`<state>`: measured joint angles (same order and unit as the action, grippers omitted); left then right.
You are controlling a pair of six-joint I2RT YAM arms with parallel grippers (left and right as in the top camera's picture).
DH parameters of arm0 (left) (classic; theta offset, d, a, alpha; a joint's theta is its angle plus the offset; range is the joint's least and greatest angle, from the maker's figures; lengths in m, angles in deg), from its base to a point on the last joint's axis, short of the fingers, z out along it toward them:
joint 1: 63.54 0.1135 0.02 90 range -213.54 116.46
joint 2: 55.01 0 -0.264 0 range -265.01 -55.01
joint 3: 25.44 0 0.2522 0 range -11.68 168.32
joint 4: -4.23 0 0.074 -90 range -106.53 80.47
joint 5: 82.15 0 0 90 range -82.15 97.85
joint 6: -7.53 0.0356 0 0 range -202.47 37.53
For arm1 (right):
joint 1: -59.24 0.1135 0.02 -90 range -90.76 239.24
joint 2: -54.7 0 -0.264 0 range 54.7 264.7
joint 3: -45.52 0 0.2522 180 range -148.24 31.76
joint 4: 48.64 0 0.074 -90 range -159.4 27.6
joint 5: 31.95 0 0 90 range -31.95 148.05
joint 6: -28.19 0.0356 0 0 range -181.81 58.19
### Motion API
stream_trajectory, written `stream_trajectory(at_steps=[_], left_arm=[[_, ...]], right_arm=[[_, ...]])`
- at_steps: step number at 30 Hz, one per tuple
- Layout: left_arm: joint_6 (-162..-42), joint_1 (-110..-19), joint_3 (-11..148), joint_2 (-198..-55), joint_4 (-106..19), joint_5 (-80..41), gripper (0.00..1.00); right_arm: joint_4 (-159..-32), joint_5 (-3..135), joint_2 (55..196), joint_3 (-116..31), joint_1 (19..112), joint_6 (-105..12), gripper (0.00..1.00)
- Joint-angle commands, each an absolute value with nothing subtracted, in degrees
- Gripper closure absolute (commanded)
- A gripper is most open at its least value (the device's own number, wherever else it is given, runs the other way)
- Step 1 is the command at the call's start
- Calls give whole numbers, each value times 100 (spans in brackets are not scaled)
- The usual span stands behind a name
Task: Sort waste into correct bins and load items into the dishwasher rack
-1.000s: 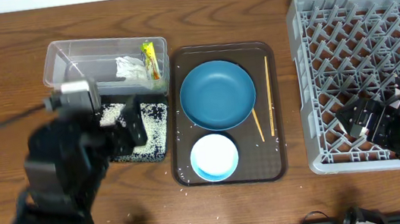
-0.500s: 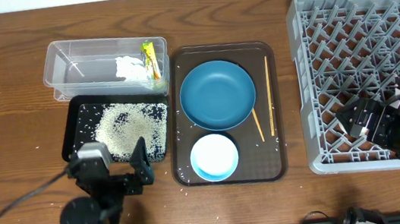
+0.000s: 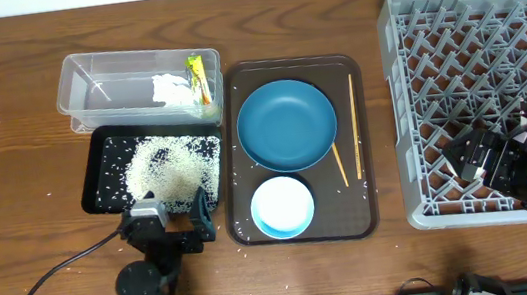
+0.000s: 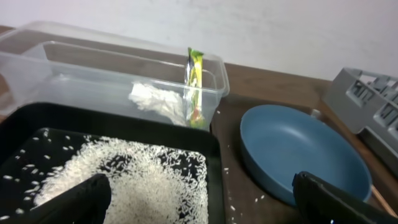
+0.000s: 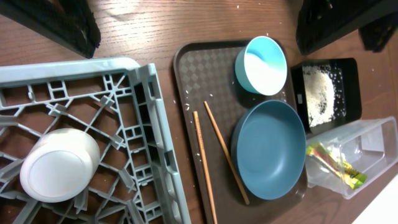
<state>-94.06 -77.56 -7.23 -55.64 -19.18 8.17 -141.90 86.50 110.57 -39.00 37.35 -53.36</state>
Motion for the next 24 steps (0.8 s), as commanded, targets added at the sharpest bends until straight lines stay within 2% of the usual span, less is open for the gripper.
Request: stream_trajectory(at_steps=[1, 20, 24], left_arm=[[-9325, -7736, -1125, -5509, -1356, 836, 4], [-9325, -7738, -1145, -5524, -1354, 832, 4], [-9325, -7738, -1145, -5524, -1354, 832, 4]], right_arm=[[-14194, 8632, 11057, -3963, 3790, -5417, 1], [-14192, 8357, 11057, -3963, 3790, -5387, 1], [-13773, 8799, 11057, -3963, 3797, -4283, 1]])
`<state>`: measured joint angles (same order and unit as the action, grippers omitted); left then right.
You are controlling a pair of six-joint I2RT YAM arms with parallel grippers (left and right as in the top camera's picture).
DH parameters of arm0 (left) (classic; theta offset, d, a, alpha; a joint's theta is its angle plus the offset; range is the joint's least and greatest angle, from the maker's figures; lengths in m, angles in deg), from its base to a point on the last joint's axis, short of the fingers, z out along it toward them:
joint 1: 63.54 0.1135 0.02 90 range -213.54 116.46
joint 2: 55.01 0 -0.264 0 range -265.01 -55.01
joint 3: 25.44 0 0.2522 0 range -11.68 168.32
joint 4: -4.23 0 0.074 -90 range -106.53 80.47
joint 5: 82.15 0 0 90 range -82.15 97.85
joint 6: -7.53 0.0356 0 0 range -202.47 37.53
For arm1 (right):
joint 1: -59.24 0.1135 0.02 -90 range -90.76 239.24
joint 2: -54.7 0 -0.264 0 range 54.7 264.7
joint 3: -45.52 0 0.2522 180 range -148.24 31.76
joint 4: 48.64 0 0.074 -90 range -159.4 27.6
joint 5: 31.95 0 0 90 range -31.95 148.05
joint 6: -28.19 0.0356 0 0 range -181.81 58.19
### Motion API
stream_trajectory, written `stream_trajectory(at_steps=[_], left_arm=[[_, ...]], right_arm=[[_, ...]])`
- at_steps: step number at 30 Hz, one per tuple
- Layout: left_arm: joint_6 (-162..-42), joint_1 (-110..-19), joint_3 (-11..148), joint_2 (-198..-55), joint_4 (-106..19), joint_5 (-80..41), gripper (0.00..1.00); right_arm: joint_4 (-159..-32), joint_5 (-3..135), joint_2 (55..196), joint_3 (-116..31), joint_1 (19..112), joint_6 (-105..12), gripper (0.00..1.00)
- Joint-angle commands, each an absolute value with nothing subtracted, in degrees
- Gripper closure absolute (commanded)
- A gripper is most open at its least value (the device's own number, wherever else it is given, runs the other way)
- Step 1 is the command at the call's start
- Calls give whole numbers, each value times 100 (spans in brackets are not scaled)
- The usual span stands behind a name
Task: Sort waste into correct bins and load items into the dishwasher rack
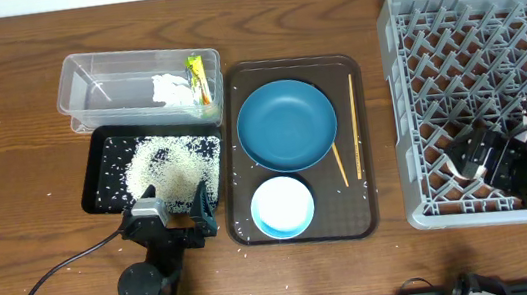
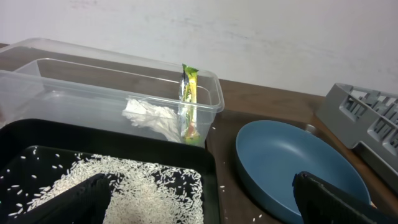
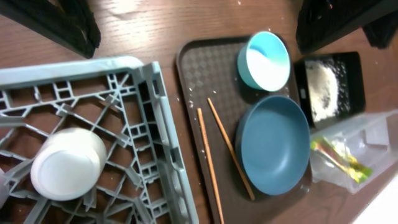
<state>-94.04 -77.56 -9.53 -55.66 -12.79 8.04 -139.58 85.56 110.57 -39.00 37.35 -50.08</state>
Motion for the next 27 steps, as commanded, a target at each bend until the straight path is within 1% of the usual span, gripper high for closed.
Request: stream_trajectory(at_steps=[1, 3, 4, 7, 8, 11, 15, 17, 19, 21, 22, 23, 25, 27], left_arm=[[-9323, -7738, -1145, -5524, -1354, 832, 4], [-9325, -7738, -1145, -5524, -1354, 834, 4], [-9325, -7738, -1145, -5524, -1354, 832, 4], [-9325, -7738, -1145, -5524, -1354, 832, 4], [-9323, -7738, -1145, -5524, -1354, 832, 4], [-9325, -7738, -1145, -5524, -1354, 832, 4], [-9325, -7738, -1145, -5524, -1354, 832, 4], [-9325, -7738, -1145, -5524, -1354, 832, 4], [-9323, -7738, -1145, -5524, -1354, 832, 4], [-9325, -7738, -1145, -5524, -1354, 834, 4], [-9323, -7738, -1145, -5524, -1354, 832, 4], [-9323, -7738, -1145, -5524, -1354, 832, 4], [-9325, -7738, -1145, -5524, -1354, 832, 4], [-9325, -7738, -1145, -5524, -1354, 832, 4]], right_arm=[[-13639, 9155, 11066, -3963, 3831, -4263, 1], [-13458, 9874, 11094, -3963, 4030, -4552, 1], [-13386, 10014, 11101, -3963, 4227, -4619, 3], [-13165, 9776, 11101, -3963, 5106, -4615, 6], [-13073, 9581, 11101, -3963, 5495, -4565, 8], [-12765, 8820, 11167, -3963, 6728, -4324, 8], [-12367, 7282, 11543, -3963, 8515, -3773, 8], [-12243, 6635, 11866, -3963, 9213, -3450, 7], [-12192, 6055, 12249, -3963, 9669, -3054, 4], [-12160, 5730, 12699, -3963, 9862, -2722, 8], [-12118, 5734, 12900, -3963, 9864, -2654, 11], [-12052, 5776, 13134, -3963, 9855, -2606, 16], [-11917, 5944, 13595, -3963, 9853, -2584, 28], [-11827, 6176, 14063, -3963, 9853, -2587, 33]])
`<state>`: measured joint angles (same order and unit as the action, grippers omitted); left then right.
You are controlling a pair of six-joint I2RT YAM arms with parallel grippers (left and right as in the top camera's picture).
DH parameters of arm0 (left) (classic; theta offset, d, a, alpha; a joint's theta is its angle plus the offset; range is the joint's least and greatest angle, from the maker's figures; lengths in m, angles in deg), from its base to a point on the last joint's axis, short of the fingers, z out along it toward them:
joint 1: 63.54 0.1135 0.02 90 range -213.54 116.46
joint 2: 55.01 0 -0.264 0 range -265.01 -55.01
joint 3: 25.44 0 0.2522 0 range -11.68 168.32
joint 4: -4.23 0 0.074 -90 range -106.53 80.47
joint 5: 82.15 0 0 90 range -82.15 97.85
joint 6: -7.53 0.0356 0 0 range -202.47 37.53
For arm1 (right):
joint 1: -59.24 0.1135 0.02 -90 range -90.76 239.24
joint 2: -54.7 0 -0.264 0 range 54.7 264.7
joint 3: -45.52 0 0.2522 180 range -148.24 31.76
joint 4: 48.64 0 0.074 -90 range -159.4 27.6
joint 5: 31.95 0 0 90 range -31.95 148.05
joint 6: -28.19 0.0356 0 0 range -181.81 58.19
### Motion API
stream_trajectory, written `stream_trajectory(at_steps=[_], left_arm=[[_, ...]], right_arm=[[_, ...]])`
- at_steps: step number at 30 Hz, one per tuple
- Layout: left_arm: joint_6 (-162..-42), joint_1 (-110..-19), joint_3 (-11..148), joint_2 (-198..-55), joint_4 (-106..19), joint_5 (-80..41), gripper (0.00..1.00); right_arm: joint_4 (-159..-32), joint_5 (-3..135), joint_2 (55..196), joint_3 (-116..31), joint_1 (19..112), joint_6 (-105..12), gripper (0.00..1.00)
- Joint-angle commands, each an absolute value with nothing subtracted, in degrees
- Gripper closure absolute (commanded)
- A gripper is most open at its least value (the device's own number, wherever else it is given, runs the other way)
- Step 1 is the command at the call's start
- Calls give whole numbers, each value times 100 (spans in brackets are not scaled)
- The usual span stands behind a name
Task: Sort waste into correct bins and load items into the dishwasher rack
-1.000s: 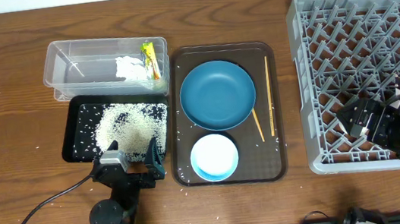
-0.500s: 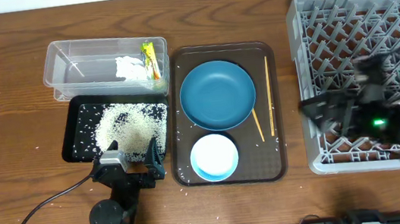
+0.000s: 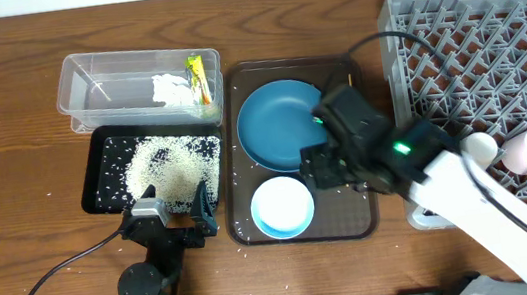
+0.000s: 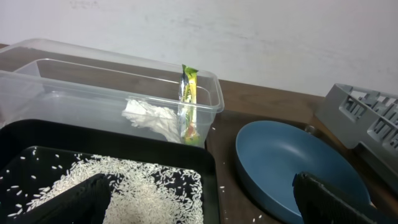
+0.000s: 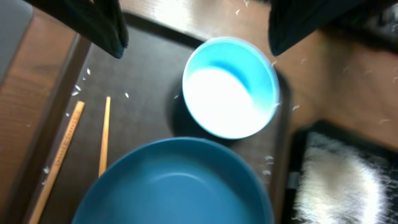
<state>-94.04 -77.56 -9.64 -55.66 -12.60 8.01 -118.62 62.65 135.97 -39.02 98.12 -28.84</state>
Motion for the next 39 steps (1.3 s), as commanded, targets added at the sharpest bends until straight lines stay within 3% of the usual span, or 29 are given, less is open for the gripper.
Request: stream_trajectory(at_steps=[1, 5, 9, 11, 14, 15, 26, 32, 39], left_arm=[[-9323, -7738, -1145, -5524, -1354, 832, 4], [-9325, -7738, -1145, -5524, -1354, 832, 4], [-9325, -7738, -1145, -5524, -1354, 834, 4], [-9325, -7738, -1145, -5524, -1354, 832, 4], [-9323, -7738, -1145, -5524, -1354, 832, 4], [-9323, -7738, -1145, -5524, -1354, 832, 4], [-9323, -7738, -1145, -5524, -1354, 832, 4], [-9323, -7738, -1145, -5524, -1354, 834, 4], [-9323, -7738, -1145, -5524, -1354, 832, 4]], right_arm=[[-11808, 6278, 14312, -3963, 9855, -2589, 35], [-11740, 6772, 15190, -3963, 9914, -2762, 43], [-11679, 6932, 15969, -3963, 10056, -2866, 58], [-11633, 6932, 16194, -3963, 10087, -2866, 68], [-11591, 6906, 16268, -3963, 10074, -2866, 95], [-11591, 6904, 16218, -3966, 10061, -2866, 99], [-11583, 6093, 14224, -4001, 9892, -3212, 99], [-12372, 3022, 12712, -4044, 9383, -2265, 99], [-13034, 1671, 12089, -4044, 8048, -2292, 99]])
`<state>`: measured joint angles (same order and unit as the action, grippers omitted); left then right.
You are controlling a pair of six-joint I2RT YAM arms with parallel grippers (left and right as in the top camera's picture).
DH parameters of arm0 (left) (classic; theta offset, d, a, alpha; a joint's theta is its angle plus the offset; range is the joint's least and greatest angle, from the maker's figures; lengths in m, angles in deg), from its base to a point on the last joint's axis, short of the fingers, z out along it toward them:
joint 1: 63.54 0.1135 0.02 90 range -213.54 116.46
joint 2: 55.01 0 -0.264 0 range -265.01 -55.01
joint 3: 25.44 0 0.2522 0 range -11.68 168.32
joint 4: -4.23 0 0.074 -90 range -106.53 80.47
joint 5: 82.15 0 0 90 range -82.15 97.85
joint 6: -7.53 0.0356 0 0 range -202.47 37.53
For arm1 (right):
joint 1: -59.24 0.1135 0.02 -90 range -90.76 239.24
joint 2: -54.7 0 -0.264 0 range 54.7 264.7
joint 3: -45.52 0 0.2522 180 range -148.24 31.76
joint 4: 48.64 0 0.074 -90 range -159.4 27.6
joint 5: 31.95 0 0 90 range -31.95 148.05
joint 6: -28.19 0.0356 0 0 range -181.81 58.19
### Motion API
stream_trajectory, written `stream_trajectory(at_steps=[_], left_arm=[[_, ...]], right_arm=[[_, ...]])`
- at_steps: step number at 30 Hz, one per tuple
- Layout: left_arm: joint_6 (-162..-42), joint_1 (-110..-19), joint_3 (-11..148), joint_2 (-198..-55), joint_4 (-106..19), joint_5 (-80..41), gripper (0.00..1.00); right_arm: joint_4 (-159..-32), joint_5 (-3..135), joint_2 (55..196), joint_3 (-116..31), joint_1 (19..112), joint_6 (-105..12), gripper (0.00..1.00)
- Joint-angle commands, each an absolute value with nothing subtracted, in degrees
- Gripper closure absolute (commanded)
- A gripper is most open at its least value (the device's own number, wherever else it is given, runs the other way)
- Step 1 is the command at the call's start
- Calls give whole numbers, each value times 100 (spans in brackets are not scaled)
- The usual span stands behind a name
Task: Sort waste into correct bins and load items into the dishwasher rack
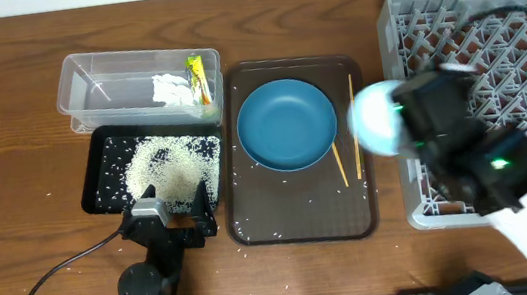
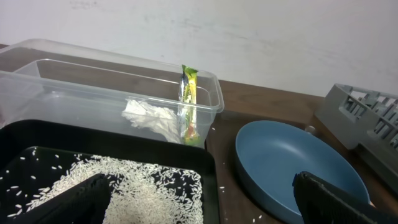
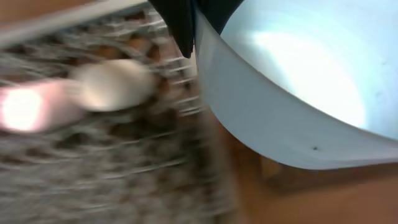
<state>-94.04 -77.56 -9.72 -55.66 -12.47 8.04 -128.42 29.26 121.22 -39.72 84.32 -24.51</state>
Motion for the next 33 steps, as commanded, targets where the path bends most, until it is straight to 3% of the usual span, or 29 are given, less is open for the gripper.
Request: stream_trajectory(at_steps=[1, 3, 7, 13, 25, 33], left_arm=[[-9325, -7738, -1145, -5524, -1354, 832, 4], [-9325, -7738, -1145, -5524, -1354, 832, 4], [-9325, -7738, -1145, -5524, -1354, 832, 4], [-9325, -7738, -1145, -5524, -1354, 832, 4], [-9325, -7738, -1145, -5524, -1354, 834, 4], [-9323, -7738, -1145, -5524, -1354, 832, 4]], right_arm=[[-13187, 1221, 12104, -4044, 7873, -2163, 99], [-13353, 432, 12231, -4038, 7326, -1618, 99], [-12603, 401, 12605, -4038, 6319, -1680, 99], [-10634, 351, 13562, -4040, 5429, -3629, 99], [-8826, -1212, 15483, -4040, 5484, -5483, 99], [-9095, -886, 16063, -4040, 5928, -5588, 99]])
